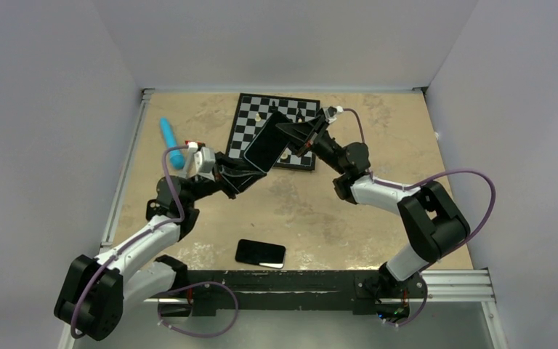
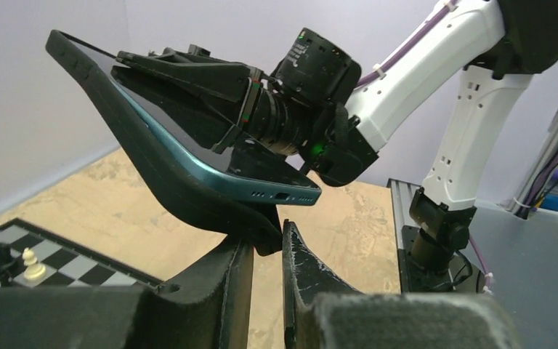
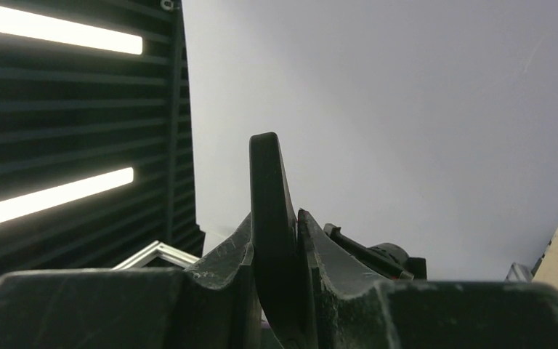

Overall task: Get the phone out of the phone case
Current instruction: Remove the phone case from the phone.

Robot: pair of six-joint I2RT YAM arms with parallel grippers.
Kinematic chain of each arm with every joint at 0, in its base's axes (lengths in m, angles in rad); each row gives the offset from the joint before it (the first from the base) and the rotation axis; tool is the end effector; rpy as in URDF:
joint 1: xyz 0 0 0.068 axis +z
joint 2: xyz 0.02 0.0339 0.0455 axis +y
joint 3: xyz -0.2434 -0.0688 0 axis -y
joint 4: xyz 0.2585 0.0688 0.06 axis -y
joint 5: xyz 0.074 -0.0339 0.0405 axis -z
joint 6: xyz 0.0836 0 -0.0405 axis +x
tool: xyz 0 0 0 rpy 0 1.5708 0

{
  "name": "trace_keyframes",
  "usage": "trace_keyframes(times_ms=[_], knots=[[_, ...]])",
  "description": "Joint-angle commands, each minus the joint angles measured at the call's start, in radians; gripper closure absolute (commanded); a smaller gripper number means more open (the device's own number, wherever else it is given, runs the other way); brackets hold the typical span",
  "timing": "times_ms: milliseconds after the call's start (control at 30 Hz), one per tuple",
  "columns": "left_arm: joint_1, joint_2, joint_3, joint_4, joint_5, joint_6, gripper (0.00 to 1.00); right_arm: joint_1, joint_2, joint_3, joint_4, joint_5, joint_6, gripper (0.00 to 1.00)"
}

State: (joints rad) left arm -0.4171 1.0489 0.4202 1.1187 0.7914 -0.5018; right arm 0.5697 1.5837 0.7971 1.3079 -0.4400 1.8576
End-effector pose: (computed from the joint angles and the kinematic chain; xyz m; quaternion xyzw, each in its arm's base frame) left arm 0.2138 -0.1598 0.2835 0.3101 0.4883 -0.5286 0.6212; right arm 0.2990 0.2338 0.2908 0.1425 0.5044 0.8295 0.1928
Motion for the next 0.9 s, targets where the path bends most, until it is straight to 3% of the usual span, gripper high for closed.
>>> trace_keyframes(times_ms=[0, 167, 267, 367, 500, 700, 867], knots=[[0.021, 0.000, 0.059, -0.285, -0.265, 0.159, 1.00, 0.072, -0.070, 0.006, 0.122, -0.118, 0.164, 1.00], [0.021, -0.045, 0.042, -0.324, -0.328, 0.041, 1.00, 0.072, -0.071, 0.041, 0.112, -0.145, 0.101, 1.00], [0.020, -0.085, 0.010, -0.370, -0.314, -0.107, 1.00, 0.061, -0.074, 0.099, 0.063, -0.191, -0.070, 1.00], [0.020, -0.137, -0.039, -0.440, -0.261, -0.270, 0.72, 0.056, -0.069, 0.155, -0.013, -0.270, -0.242, 1.00], [0.021, -0.252, -0.054, -0.612, -0.139, -0.372, 0.50, 0.046, -0.073, 0.204, -0.171, -0.365, -0.467, 1.00], [0.020, -0.381, 0.003, -0.901, 0.044, -0.382, 0.47, -0.009, -0.100, 0.227, -0.465, -0.403, -0.749, 1.00], [0.020, -0.432, 0.090, -1.159, 0.093, -0.317, 0.49, -0.057, -0.110, 0.201, -0.556, -0.461, -0.833, 1.00]])
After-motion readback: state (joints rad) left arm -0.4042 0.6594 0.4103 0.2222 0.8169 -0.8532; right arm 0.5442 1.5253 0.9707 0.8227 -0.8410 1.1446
